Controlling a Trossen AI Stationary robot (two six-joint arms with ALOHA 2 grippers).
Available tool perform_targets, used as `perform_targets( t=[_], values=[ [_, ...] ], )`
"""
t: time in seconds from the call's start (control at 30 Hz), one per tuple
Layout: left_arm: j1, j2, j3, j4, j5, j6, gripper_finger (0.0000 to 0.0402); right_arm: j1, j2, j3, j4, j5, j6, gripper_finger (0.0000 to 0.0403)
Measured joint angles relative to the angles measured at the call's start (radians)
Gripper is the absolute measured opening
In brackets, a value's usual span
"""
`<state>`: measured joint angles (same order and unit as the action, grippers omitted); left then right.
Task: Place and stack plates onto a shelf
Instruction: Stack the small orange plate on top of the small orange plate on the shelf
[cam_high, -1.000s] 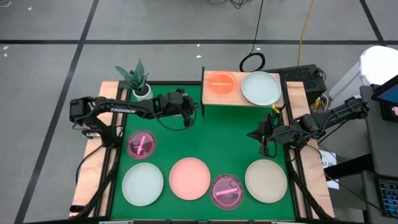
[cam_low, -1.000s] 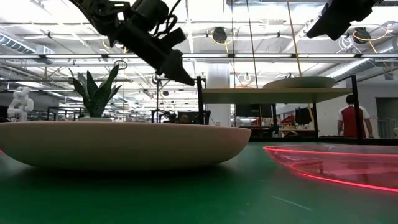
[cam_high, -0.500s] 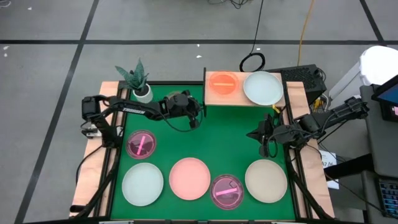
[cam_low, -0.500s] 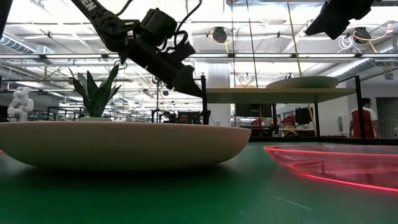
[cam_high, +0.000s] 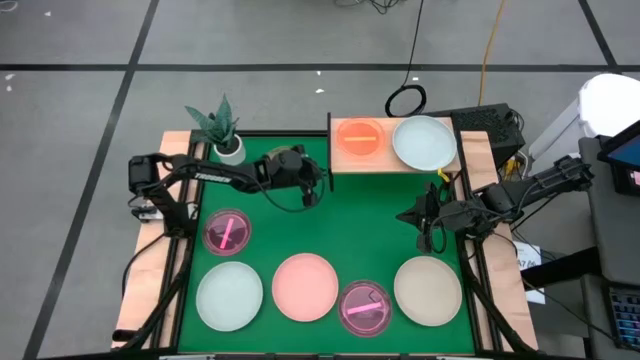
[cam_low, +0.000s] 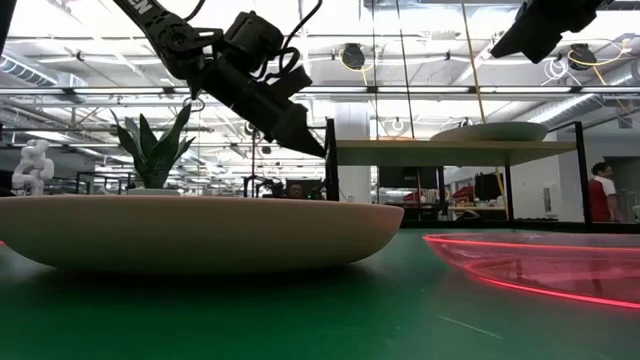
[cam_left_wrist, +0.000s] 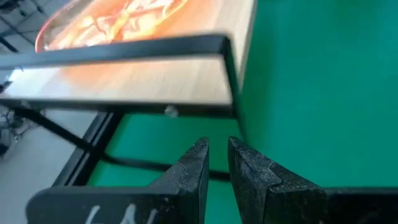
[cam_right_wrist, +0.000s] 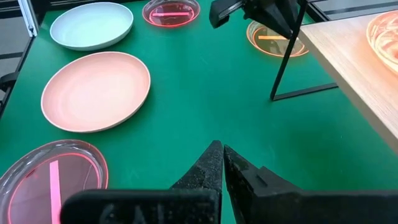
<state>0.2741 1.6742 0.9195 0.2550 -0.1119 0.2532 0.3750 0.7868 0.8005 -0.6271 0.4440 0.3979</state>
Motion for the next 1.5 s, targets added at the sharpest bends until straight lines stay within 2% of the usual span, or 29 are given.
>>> perform_targets(
  t=[0.27, 0.63, 1.0, 1.13, 1.5],
  values=[
    [0.025, -0.082, 0.002, -0.127, -0.017, 0.005, 0.0067, 0.0, 0.0, 0.0, -0.009, -0.001, 0.012, 0.0],
    [0.059, -0.19, -0.002, -0.468, -0.024, 0.006, 0.0067, 0.0, 0.029, -0.001, -0.02, -0.001, 0.058, 0.0],
    [0.029, -0.25, -0.001, -0.716, -0.018, -0.024, 0.0067, 0.0, 0.064, -0.001, -0.013, -0.001, 0.048, 0.0],
    [0.009, -0.267, -0.002, -0.78, -0.018, -0.05, 0.0067, 0.0, 0.064, -0.001, -0.005, -0.001, 0.037, 0.0],
    [-0.048, -0.271, -0.017, -0.814, -0.017, -0.112, 0.0067, 0.0, 0.064, -0.001, 0.079, 0.0, 0.036, 0.0]
  ],
)
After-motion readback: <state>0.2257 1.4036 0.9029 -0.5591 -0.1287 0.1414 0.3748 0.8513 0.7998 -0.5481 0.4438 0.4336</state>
